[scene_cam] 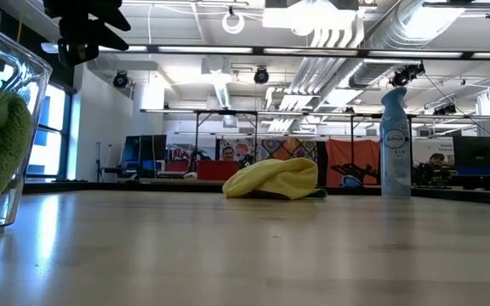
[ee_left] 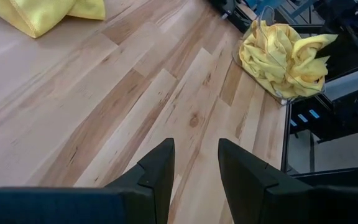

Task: Sort microfiber towel by color & place in baskets
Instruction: Put the left yellow microfiber towel into the right transparent bin

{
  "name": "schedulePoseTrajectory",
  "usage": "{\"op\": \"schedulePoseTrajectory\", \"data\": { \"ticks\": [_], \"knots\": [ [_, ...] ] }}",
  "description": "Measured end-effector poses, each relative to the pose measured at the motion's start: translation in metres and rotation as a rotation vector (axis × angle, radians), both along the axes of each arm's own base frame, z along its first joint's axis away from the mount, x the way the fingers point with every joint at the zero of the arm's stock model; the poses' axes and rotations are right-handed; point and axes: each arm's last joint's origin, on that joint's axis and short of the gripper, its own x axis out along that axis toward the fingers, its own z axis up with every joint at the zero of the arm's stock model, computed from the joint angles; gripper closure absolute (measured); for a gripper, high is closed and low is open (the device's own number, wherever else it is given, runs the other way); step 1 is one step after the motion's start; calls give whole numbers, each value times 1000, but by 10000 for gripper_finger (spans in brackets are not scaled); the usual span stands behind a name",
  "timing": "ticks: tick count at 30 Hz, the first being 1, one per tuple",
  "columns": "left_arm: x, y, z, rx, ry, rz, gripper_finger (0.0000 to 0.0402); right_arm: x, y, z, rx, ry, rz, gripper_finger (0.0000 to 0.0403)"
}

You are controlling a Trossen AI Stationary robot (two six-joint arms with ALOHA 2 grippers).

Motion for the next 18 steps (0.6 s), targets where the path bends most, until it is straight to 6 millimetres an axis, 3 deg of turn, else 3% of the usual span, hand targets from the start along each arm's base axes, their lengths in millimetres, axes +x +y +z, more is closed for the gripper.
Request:
{"op": "schedulePoseTrajectory", "data": {
  "ticks": [18],
  "knots": [
    [1, 0, 0, -10, -7, 5, 289, -3, -1, 0, 37, 109, 13, 249]
  ]
}}
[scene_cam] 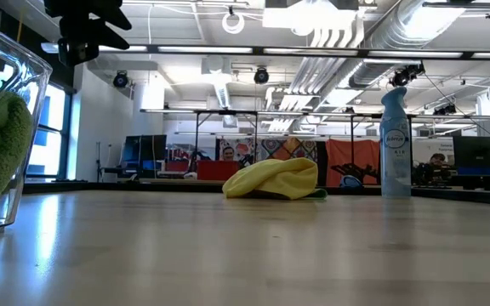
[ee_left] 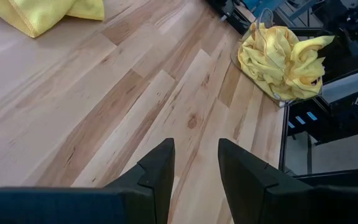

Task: Sort microfiber towel by color & place in baskets
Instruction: Put the left yellow microfiber towel into the right transparent bin

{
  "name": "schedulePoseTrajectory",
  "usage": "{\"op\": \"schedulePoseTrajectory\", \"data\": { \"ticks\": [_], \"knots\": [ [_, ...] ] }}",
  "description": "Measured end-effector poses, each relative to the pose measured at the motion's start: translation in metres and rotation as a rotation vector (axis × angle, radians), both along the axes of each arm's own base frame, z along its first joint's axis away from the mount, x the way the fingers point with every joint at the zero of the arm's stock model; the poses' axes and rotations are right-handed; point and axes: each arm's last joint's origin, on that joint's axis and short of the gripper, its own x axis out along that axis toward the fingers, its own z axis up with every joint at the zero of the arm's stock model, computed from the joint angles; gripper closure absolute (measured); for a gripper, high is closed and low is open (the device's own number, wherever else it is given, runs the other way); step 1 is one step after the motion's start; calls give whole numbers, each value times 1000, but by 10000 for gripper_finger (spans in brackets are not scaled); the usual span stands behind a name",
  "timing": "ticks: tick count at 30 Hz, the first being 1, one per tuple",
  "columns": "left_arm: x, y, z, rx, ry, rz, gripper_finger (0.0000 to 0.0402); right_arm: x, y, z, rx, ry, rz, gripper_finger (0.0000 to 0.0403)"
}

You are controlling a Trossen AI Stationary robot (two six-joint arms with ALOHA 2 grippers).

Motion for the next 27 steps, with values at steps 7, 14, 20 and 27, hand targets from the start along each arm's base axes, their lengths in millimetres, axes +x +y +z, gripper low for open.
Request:
{"op": "schedulePoseTrajectory", "data": {
  "ticks": [7, 14, 20, 27],
  "knots": [
    [0, 0, 0, 2, 1, -1, 289, -2, -3, 0, -26, 22, 14, 249],
    [0, 0, 0, 2, 2, -1, 289, -4, -1, 0, -17, 36, 11, 249],
    [0, 0, 0, 15, 3, -10, 289, -6, -2, 0, -27, 49, 33, 249],
    [2, -1, -2, 18, 17, -10, 289, -6, -2, -1, -77, -26, -19, 249]
  ]
}}
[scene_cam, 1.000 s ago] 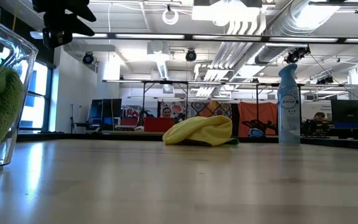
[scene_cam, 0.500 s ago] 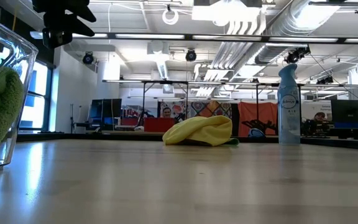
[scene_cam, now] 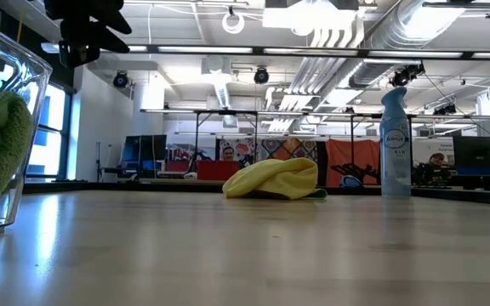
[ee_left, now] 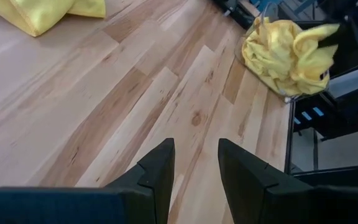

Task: Sort microfiber towel by color & place in baskets
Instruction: Put the left yellow microfiber towel into the right transparent bin

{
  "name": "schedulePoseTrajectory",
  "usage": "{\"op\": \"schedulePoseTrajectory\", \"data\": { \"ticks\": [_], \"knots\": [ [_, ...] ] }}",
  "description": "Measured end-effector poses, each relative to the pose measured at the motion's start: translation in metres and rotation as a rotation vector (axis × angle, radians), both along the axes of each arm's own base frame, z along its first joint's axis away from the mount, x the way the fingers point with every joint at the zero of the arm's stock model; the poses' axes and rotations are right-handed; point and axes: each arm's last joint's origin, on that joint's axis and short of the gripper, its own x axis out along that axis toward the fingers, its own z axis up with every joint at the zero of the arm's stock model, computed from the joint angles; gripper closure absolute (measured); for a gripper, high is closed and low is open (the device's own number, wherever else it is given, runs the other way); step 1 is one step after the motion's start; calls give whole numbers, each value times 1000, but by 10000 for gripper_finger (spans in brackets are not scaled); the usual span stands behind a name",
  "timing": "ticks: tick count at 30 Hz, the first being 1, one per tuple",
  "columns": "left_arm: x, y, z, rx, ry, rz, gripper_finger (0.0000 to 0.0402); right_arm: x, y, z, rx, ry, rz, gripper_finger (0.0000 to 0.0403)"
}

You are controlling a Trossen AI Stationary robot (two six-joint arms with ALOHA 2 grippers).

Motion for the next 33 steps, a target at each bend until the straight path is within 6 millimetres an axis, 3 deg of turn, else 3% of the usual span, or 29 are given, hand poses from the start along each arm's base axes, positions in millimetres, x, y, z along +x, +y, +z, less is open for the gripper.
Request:
{"op": "schedulePoseTrajectory", "data": {
  "ticks": [5, 10, 19, 33],
  "knots": [
    [2, 0, -1, -2, 9, 2, 289, 5, 3, 0, 0, -111, 44, 249],
    [4, -1, -4, 1, 23, 3, 289, 2, 2, 0, 4, -48, 48, 249],
    [7, -2, -7, 2, 40, 1, 289, 7, 6, 1, 1, -171, 110, 249],
    [7, -2, -6, 1, 39, 1, 289, 3, 4, 0, 22, -63, 142, 246]
  ]
}}
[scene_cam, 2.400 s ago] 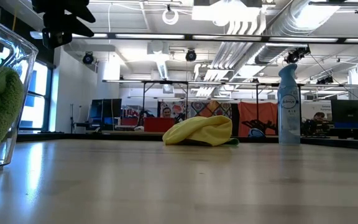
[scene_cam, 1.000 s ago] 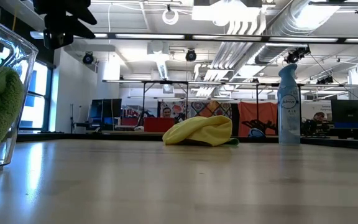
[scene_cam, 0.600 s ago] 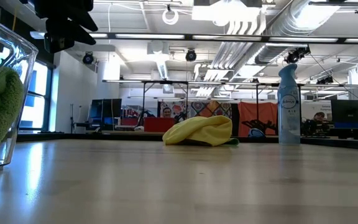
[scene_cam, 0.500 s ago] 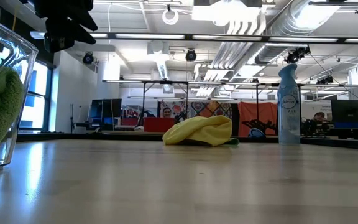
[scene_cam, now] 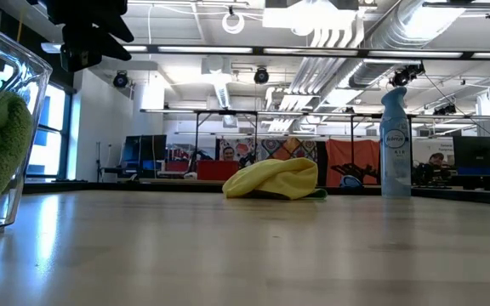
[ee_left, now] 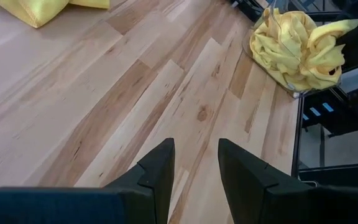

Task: Sort microfiber towel by color & place in baskets
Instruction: Put the left yellow microfiber towel into the right transparent bin

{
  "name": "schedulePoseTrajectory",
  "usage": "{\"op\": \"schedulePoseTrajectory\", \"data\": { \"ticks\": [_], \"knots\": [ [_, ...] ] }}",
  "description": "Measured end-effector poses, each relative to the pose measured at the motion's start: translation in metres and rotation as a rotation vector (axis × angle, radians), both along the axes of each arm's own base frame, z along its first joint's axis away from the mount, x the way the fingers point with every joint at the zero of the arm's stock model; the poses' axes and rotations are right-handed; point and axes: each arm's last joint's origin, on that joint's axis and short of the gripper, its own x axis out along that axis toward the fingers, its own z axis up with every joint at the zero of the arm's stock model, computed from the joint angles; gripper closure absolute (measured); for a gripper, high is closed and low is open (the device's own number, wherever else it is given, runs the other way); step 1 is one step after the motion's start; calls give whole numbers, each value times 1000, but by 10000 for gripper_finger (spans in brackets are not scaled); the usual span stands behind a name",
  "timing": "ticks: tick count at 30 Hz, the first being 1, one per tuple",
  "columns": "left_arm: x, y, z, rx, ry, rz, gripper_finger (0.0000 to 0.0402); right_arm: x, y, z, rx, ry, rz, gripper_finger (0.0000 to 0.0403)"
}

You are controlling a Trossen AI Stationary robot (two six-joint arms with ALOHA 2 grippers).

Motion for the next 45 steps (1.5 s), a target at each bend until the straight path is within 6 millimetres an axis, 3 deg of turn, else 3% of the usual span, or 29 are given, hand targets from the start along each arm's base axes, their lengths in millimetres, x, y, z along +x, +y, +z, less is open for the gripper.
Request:
{"op": "schedulePoseTrajectory", "data": {
  "ticks": [13, 24, 30, 35, 45],
  "knots": [
    [0, 0, 0, 0, 0, 0, 289, -13, -2, 2, -23, 115, -91, 143],
    [0, 0, 0, 0, 0, -1, 289, -19, -8, 70, -7, 33, -162, 141],
    [0, 0, 0, 0, 0, 0, 289, -17, -5, 87, 82, 1, -180, 141],
    [0, 0, 0, 0, 0, -1, 289, -10, 5, 71, 57, 9, -197, 141],
    [0, 0, 0, 0, 0, 0, 289, 4, 27, -18, -9, 113, -204, 141]
  ]
}}
